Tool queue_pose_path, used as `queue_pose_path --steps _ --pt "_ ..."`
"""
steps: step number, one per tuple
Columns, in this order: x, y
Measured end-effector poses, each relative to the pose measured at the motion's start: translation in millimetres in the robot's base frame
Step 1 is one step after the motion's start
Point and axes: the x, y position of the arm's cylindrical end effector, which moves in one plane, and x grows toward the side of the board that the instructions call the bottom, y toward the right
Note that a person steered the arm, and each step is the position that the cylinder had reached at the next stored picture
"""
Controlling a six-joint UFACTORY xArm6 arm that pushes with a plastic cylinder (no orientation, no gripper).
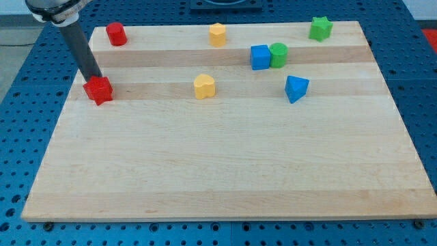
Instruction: Move the blue cube to the bottom of the green star
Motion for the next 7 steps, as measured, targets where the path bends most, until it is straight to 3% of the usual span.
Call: queue_pose_path --steps 1,4,7 --pt "-15.5 40.1" --pt "-62.0 234.7" --pt "-61.2 318.5"
